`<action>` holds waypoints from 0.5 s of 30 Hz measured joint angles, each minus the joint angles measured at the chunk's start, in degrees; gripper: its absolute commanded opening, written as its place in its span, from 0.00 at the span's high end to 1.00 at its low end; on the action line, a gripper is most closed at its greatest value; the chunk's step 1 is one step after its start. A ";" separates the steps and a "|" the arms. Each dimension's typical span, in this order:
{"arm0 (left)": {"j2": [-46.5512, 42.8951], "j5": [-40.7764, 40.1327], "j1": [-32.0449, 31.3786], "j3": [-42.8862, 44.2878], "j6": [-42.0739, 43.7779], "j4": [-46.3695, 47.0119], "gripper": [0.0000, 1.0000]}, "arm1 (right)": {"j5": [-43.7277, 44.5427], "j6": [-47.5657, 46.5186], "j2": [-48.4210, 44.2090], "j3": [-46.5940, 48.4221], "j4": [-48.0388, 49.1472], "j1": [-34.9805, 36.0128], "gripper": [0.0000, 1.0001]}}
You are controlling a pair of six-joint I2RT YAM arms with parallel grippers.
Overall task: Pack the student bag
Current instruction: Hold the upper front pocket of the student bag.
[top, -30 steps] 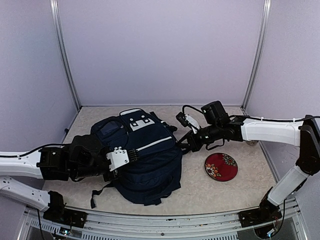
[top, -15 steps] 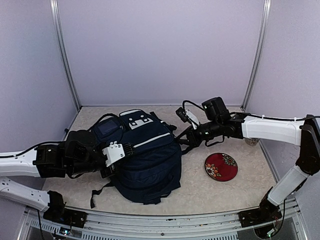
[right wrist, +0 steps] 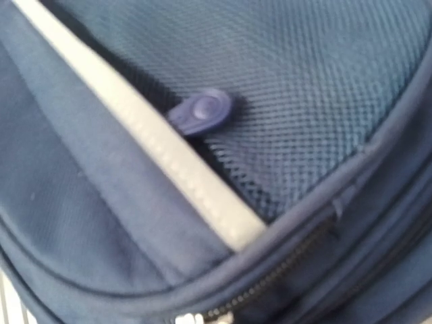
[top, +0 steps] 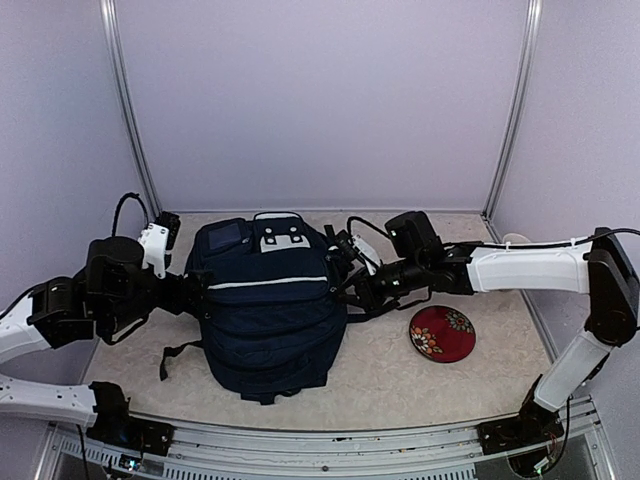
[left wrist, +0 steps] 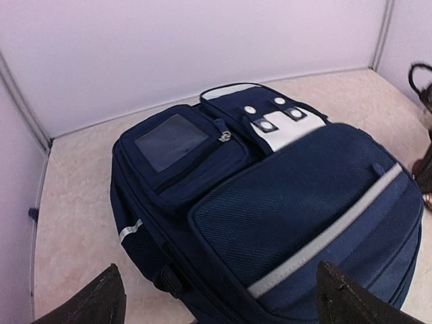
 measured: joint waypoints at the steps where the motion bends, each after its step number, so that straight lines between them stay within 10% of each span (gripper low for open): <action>1: -0.42 -0.50 0.55 0.00 -3.10 -0.81 0.07 | 0.35 0.17 0.44 0.00 -0.09 0.68 1.00; 15: 5.95 17.49 26.67 -18.49 -21.16 20.83 0.14 | 11.34 7.58 0.68 -1.42 3.76 13.81 1.00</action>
